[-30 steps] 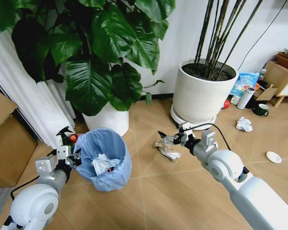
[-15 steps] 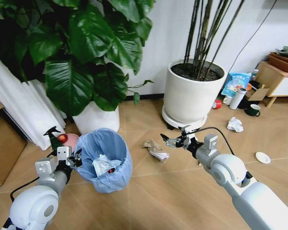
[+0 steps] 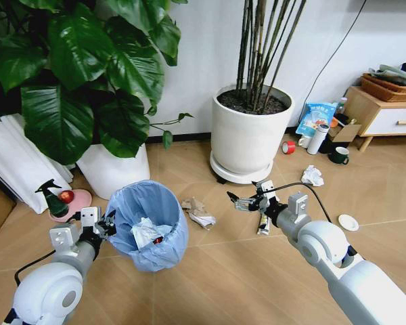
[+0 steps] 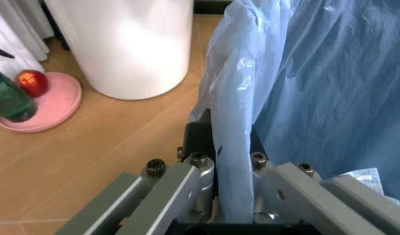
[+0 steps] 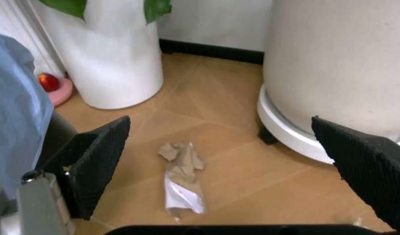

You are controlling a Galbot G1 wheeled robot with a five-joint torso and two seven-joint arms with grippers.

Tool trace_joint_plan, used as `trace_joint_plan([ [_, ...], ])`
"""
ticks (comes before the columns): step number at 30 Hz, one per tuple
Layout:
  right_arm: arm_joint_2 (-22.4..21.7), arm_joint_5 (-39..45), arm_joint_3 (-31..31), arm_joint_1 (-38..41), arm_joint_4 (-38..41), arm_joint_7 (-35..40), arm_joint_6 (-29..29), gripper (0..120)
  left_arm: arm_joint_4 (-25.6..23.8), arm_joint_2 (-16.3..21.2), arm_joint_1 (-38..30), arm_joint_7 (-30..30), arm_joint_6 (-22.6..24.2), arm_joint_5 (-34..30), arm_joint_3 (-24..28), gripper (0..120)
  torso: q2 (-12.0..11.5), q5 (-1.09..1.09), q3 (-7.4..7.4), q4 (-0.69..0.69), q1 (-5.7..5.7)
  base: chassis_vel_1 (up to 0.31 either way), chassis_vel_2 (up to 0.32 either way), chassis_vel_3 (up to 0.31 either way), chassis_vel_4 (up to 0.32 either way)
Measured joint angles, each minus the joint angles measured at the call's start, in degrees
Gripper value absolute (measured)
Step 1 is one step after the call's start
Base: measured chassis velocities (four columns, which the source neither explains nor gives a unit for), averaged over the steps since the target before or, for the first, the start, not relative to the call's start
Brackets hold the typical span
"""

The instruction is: Pick up the trash bin and place the garbage on the floor into it.

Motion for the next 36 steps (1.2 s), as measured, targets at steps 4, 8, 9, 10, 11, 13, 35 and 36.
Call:
trace_joint_plan([
  [4, 0.0, -0.5, 0.1, -0.4, 0.0, -0.4, 0.6, 100, -0.2, 0.0, 0.1, 0.0, 0.0, 0.0, 0.0, 0, 0.0, 0.00, 0.00, -0.01, 0.00, -0.108, -0.104, 0.122, 0.110],
  [8, 0.1, -1.5, 0.4, -0.9, -0.1, -1.0, 1.0, 100, -0.2, 0.0, 0.2, 0.0, 0.0, 0.0, -0.1, 0, 0.0, -0.04, 0.00, -0.02, 0.00, -0.027, -0.033, 0.004, 0.012],
  [9, 0.1, -1.8, 0.5, -1.1, -0.1, -1.3, 1.0, 100, -0.3, -0.1, 0.2, 0.0, 0.0, 0.0, -0.1, 0, 0.0, -0.04, 0.00, -0.01, 0.00, 0.000, 0.000, 0.000, 0.000],
  [10, 0.2, -2.0, 0.6, -1.2, -0.2, -1.4, 1.0, 100, -0.3, -0.1, 0.2, 0.0, 0.0, 0.1, -0.1, 0, 0.0, -0.03, 0.00, 0.00, 0.00, 0.023, 0.051, -0.032, -0.045],
  [11, 0.2, -2.2, 0.7, -1.4, -0.2, -1.5, 1.0, 100, -0.3, -0.1, 0.2, 0.0, 0.0, 0.1, -0.1, 0, 0.0, -0.04, 0.00, 0.00, 0.00, 0.056, 0.051, -0.007, -0.028],
  [13, 0.2, -2.3, 0.7, -1.6, -0.2, -1.6, 1.0, 100, -0.3, -0.1, 0.2, 0.0, 0.0, 0.1, -0.1, 0, 0.0, -0.03, 0.00, 0.01, 0.00, 0.028, 0.026, -0.003, -0.014],
  [35, 0.6, -3.2, 0.7, -2.9, -0.3, -3.3, 1.2, 100, -0.4, 0.0, 0.3, -0.1, -0.1, 0.2, -0.1, 0, 0.0, -0.02, 0.00, 0.00, 0.01, -0.048, 0.054, 0.055, -0.049],
  [36, 0.6, -3.3, 0.8, -2.9, -0.3, -4.0, 1.2, 100, -0.4, 0.0, 0.3, -0.1, -0.1, 0.2, -0.1, 0, 0.0, -0.02, 0.00, -0.01, 0.01, -0.059, 0.059, 0.076, -0.048],
])
